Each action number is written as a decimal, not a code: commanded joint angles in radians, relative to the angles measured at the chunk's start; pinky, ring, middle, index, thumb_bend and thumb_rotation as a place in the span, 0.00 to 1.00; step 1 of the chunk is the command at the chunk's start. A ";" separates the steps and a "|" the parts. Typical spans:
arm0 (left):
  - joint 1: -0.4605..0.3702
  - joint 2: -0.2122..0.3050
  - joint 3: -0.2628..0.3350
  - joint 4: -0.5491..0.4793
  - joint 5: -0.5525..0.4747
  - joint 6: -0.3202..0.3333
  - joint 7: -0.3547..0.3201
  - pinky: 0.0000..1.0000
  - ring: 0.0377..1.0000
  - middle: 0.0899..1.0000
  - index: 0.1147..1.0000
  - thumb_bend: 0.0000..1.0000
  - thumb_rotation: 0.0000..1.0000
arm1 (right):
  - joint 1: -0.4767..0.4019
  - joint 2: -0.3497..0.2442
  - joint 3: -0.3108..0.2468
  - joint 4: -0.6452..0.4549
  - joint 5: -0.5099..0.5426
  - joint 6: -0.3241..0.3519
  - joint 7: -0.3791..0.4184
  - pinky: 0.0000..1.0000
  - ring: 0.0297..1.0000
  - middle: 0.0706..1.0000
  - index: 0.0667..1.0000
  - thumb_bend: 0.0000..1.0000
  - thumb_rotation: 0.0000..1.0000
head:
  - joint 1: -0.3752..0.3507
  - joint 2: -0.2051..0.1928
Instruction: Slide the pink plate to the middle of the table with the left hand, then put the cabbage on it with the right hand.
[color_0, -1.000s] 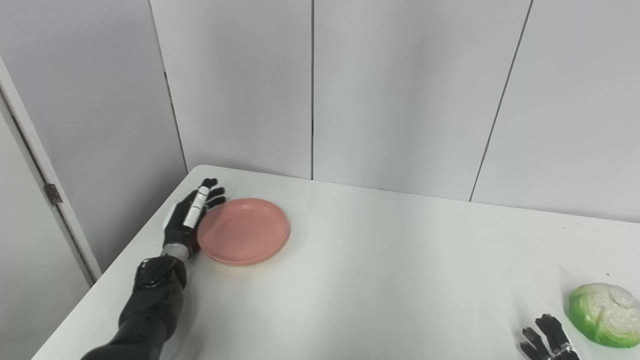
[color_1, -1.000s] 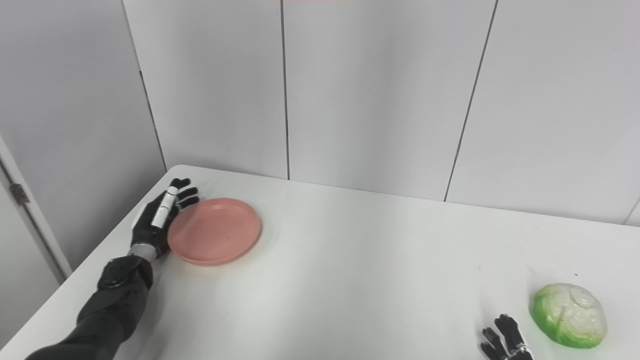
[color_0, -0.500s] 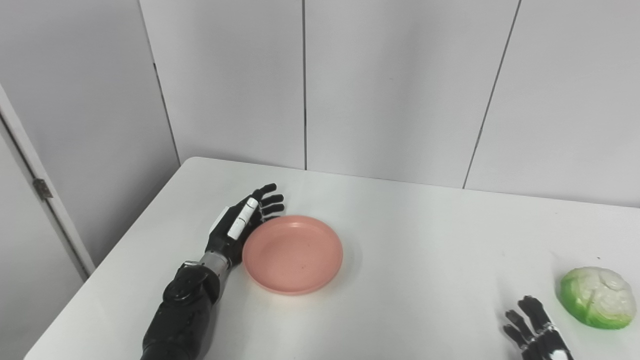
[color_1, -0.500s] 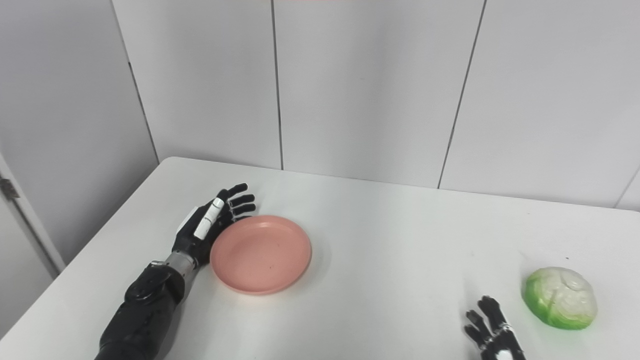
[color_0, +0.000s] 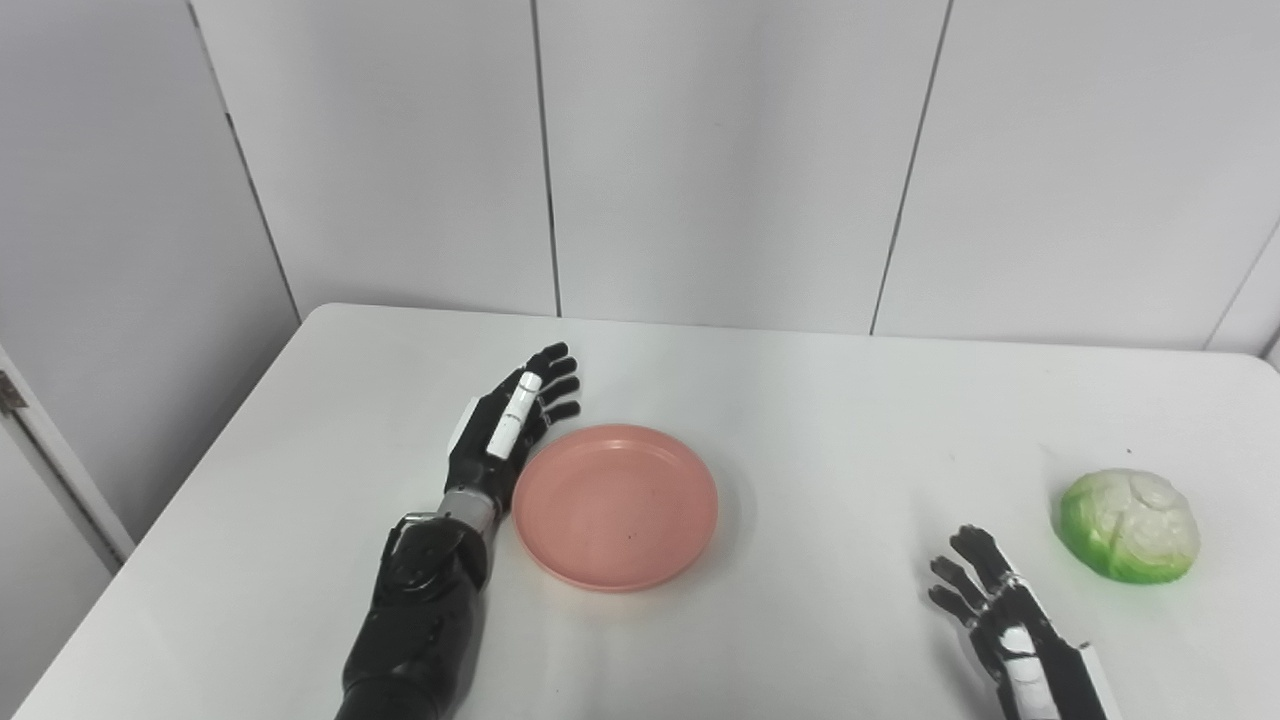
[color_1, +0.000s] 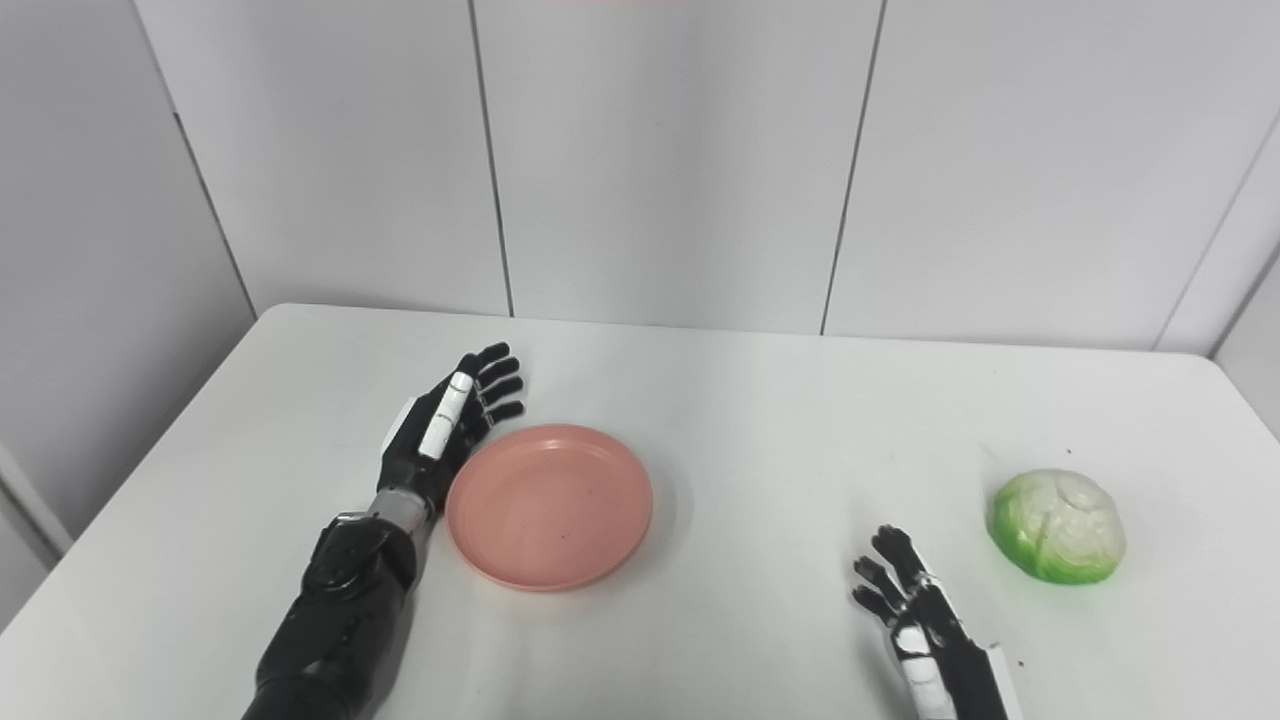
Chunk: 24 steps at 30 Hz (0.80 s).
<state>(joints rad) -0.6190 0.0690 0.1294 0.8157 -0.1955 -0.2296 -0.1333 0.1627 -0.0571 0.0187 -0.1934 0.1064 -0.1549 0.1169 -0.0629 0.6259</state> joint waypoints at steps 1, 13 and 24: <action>0.004 -0.047 -0.018 0.055 0.045 -0.018 0.072 0.81 0.86 0.86 0.77 0.83 0.79 | 0.068 0.038 0.022 -0.044 -0.008 0.001 -0.011 0.86 0.87 0.91 0.88 0.86 0.91 | -0.020 0.001; 0.010 -0.150 -0.041 0.130 0.139 -0.076 0.274 0.93 0.92 0.91 0.79 0.78 0.78 | 0.054 0.064 0.090 -0.031 -0.075 -0.018 -0.069 0.86 0.88 0.92 0.88 0.85 0.91 | -0.123 -0.012; -0.019 -0.116 -0.057 0.174 0.135 -0.078 0.236 0.87 0.91 0.91 0.78 0.81 0.79 | 0.026 0.086 0.092 -0.032 -0.144 -0.008 -0.167 0.81 0.87 0.91 0.89 0.78 0.90 | -0.205 -0.045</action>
<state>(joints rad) -0.6787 -0.0507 0.0778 0.9322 -0.0579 -0.3209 0.1337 0.1479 -0.0362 0.1155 -0.1736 -0.0255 -0.1562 -0.0261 -0.2575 0.5830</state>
